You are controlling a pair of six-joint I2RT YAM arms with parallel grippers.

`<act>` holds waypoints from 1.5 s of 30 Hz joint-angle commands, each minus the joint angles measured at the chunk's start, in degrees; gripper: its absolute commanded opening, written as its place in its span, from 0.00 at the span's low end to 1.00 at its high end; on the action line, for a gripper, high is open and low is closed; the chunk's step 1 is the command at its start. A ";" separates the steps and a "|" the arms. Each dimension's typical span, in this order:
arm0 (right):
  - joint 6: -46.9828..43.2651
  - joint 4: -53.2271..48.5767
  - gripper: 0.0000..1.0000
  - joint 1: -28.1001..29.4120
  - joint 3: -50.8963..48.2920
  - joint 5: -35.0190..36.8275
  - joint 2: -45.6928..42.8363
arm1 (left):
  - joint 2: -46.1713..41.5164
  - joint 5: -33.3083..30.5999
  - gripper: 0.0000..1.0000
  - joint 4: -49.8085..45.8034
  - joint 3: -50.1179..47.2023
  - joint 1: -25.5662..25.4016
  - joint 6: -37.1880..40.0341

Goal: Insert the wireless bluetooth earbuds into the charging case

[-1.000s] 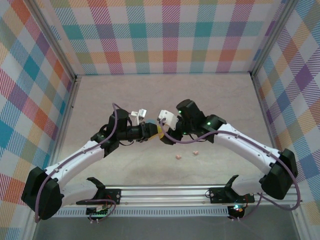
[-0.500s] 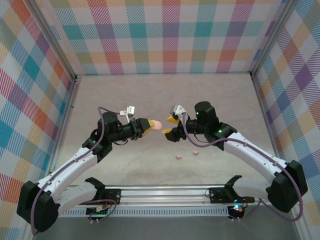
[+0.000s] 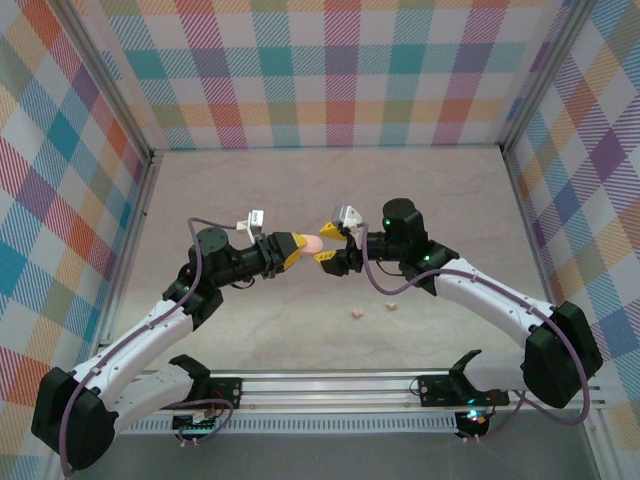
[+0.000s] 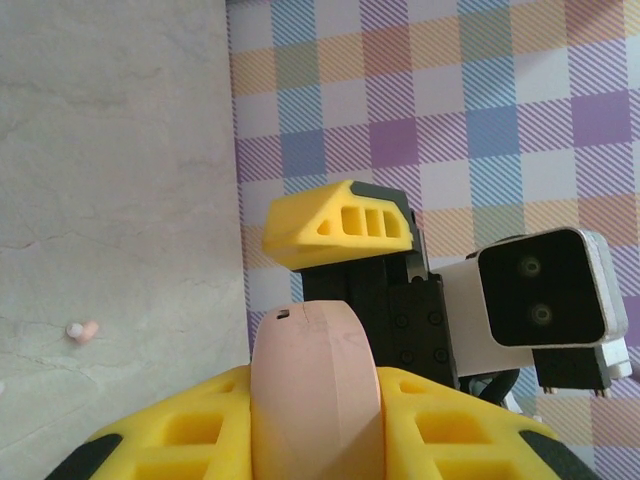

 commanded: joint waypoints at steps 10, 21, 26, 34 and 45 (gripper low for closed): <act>-4.95 1.12 0.59 1.40 1.86 -4.19 2.60 | -0.94 0.53 0.29 3.64 -0.18 0.65 -1.55; -4.87 0.75 0.58 1.40 3.50 -5.42 2.25 | -0.80 0.71 0.29 3.45 -0.36 0.65 -1.23; -4.77 0.81 0.53 1.40 3.61 -5.46 2.42 | -0.77 0.87 0.29 3.38 -0.26 0.65 -1.19; -6.29 -1.46 0.32 1.40 4.14 -5.68 2.16 | -1.25 0.72 0.32 0.82 0.40 0.65 0.80; -12.61 -19.76 0.26 0.59 11.48 -8.62 1.20 | -8.04 -2.21 0.65 -17.16 7.21 0.65 28.42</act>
